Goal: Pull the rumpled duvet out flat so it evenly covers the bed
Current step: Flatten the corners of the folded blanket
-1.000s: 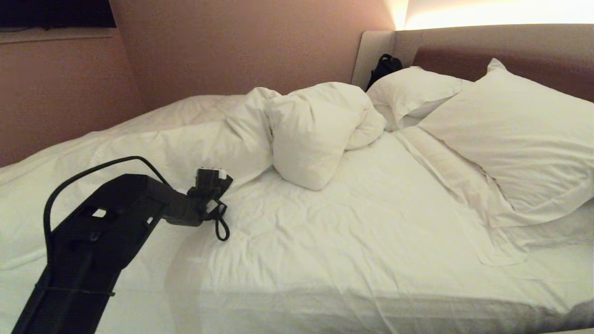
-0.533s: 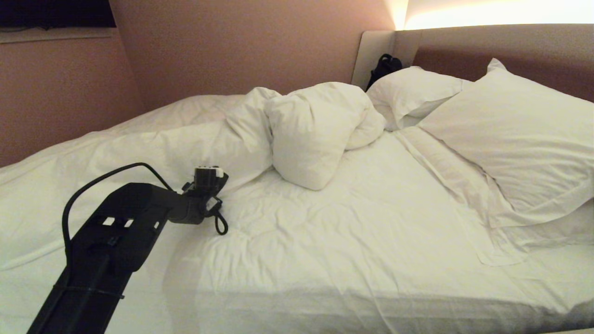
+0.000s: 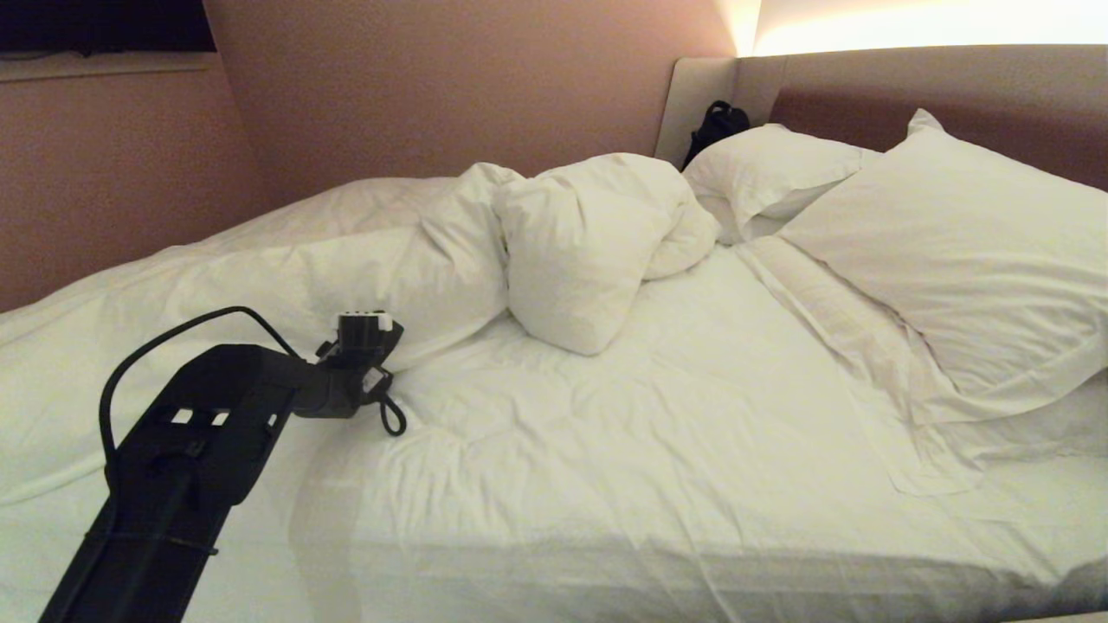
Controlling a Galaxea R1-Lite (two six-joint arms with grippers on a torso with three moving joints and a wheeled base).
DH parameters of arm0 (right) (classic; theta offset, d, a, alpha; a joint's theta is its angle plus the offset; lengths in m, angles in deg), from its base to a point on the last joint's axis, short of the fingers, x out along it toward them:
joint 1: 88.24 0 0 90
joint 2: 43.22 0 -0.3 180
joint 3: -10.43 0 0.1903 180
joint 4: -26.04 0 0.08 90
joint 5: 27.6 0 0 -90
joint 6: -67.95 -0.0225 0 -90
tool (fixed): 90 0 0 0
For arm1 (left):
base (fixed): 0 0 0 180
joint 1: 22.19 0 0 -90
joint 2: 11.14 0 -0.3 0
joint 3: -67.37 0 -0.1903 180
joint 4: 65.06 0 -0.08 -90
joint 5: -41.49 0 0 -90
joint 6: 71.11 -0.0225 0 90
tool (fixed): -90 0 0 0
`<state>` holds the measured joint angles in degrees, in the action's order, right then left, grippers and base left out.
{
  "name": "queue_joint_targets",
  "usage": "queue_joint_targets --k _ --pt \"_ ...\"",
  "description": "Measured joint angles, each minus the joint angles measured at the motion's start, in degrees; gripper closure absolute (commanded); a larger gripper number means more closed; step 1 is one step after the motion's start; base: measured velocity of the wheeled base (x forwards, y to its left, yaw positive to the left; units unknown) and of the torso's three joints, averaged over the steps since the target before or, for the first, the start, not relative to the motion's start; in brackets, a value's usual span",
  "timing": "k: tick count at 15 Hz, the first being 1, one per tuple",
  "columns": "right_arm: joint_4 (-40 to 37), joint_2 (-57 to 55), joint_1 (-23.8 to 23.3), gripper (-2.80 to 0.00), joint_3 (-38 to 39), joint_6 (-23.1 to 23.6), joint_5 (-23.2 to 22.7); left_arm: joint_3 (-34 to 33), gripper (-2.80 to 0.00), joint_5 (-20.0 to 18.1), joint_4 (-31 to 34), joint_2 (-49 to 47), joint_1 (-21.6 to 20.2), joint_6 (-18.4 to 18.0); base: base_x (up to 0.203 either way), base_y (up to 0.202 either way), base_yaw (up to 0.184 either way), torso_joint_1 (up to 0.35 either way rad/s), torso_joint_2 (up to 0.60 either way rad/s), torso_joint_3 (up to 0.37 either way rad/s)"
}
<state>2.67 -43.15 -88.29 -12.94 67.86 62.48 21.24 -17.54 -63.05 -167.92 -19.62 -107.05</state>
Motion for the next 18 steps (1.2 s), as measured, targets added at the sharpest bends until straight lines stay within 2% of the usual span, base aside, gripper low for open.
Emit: queue_joint_targets --k 14,15,18 --pt "0.0 0.0 0.0 0.0 0.0 0.0 0.0 0.4 -2.8 -0.1 -5.6 -3.2 -2.0 -0.1 0.0 0.0 0.0 0.0 0.0 0.0" --pt "0.0 0.0 0.0 0.0 0.0 0.0 0.0 0.4 0.0 -0.1 -5.9 -3.3 -2.2 0.0 0.0 0.0 0.0 0.0 0.0 0.0" --pt "0.0 0.0 0.0 0.0 0.0 0.0 0.0 0.3 0.0 0.4 -7.4 -3.8 -2.6 0.1 0.0 0.0 0.0 0.0 0.0 0.0"
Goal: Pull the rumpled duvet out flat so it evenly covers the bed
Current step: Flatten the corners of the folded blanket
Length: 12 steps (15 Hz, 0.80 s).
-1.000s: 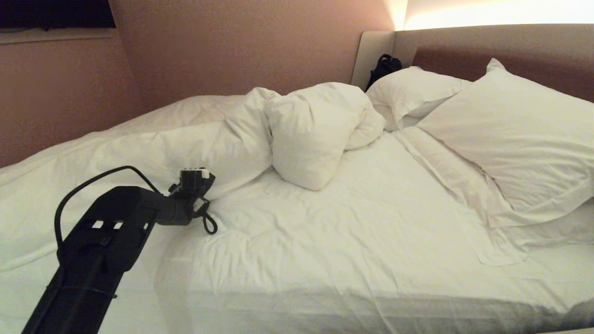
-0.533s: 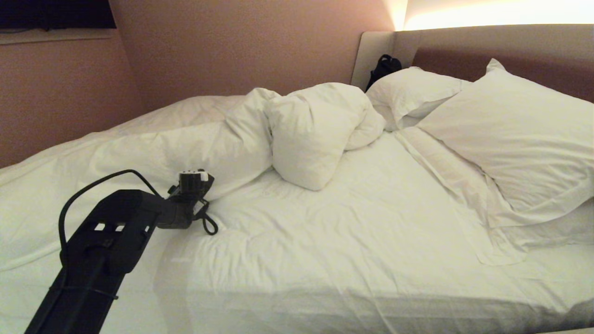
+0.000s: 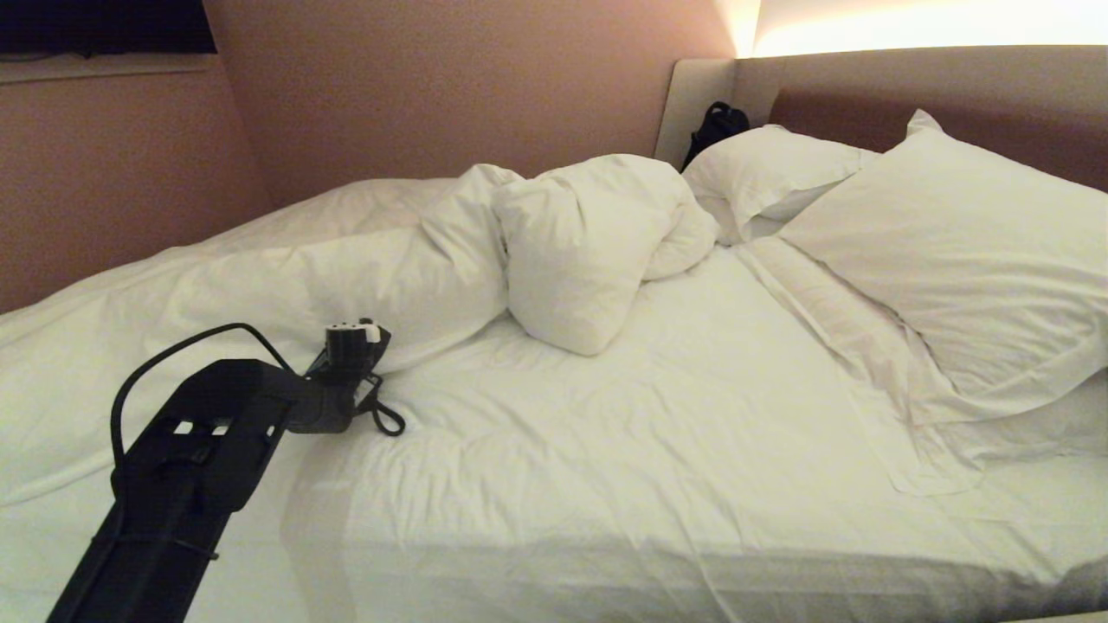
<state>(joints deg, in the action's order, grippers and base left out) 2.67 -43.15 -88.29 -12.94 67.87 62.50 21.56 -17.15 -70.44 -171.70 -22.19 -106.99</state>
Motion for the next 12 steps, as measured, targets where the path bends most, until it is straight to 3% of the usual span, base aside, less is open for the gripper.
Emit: queue_joint_targets --k 8,12 --pt "0.0 0.0 0.0 0.0 0.0 0.0 0.0 -0.5 0.0 0.4 -11.1 1.0 0.6 0.5 0.0 0.0 0.0 0.0 0.0 0.0" --pt "0.0 0.0 0.0 0.0 0.0 0.0 0.0 -3.5 0.0 -0.1 -13.0 5.1 1.8 1.4 0.0 0.0 0.0 0.0 0.0 0.0"
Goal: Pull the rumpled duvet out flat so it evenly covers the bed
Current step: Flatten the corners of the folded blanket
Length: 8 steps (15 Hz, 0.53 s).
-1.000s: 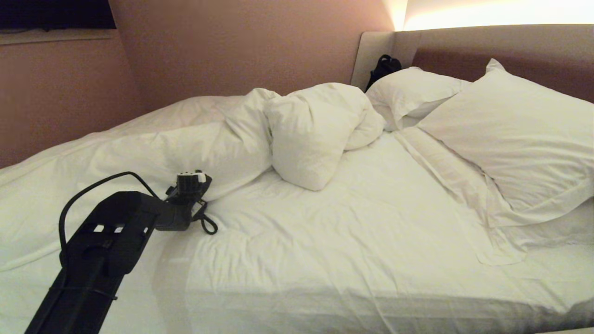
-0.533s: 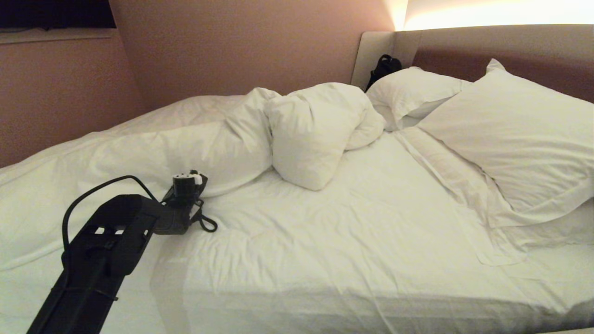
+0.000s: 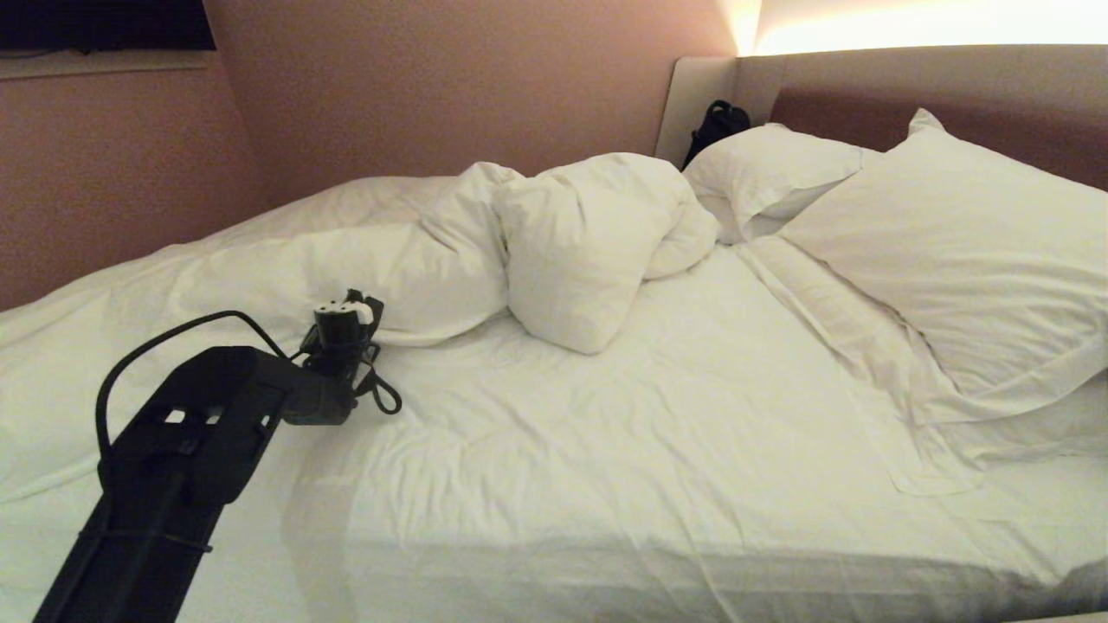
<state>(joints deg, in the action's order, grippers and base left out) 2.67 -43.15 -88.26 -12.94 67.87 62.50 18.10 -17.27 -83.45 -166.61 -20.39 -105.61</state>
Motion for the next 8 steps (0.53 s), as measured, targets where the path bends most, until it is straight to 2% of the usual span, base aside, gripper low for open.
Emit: queue_joint_targets --k 5,8 --pt "0.0 0.0 0.0 0.0 0.0 0.0 0.0 -12.3 0.0 -0.8 -0.4 12.6 2.3 1.3 0.0 0.0 0.0 0.0 0.0 0.0" --pt "0.0 0.0 0.0 0.0 0.0 0.0 0.0 -15.0 0.0 -0.9 -0.3 16.9 3.0 1.4 0.0 0.0 0.0 0.0 0.0 0.0"
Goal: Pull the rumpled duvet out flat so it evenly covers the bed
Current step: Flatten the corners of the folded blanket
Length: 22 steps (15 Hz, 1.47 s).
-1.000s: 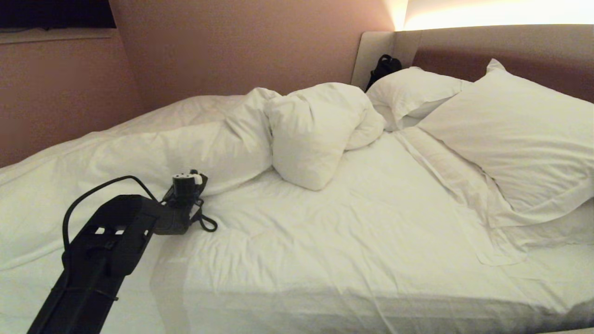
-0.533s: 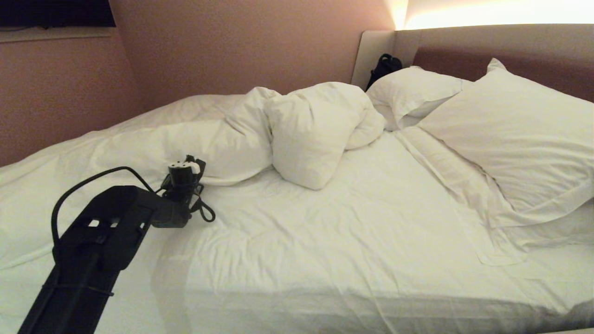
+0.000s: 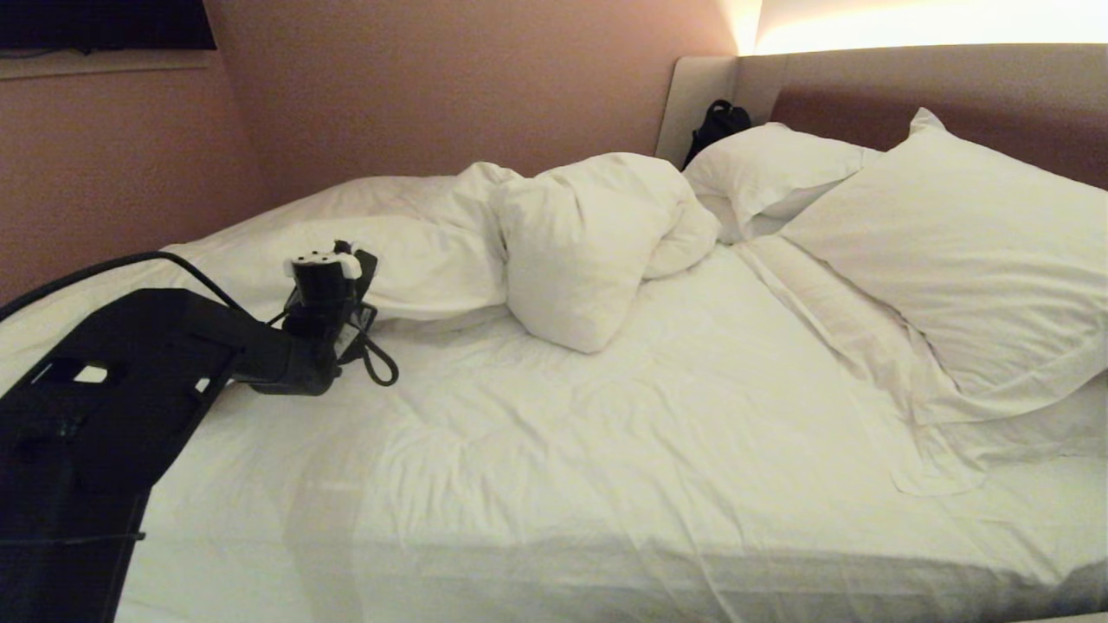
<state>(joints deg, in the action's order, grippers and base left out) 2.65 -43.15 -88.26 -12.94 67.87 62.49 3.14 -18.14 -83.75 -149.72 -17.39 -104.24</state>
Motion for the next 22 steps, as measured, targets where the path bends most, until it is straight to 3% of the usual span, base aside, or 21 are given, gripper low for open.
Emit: queue_joint_targets --k 6,14,22 --pt "0.0 0.0 0.0 0.0 0.0 0.0 0.0 -10.7 0.0 -1.2 0.6 8.9 0.7 1.5 0.0 0.0 0.0 0.0 0.0 0.0" --pt "0.0 0.0 0.0 0.0 0.0 0.0 0.0 -43.1 0.0 -9.7 1.0 32.4 2.3 10.7 0.0 0.0 0.0 0.0 0.0 0.0" --pt "0.0 0.0 0.0 0.0 0.0 0.0 0.0 -64.8 0.0 -11.7 1.5 53.8 2.4 14.4 0.0 0.0 0.0 0.0 0.0 0.0"
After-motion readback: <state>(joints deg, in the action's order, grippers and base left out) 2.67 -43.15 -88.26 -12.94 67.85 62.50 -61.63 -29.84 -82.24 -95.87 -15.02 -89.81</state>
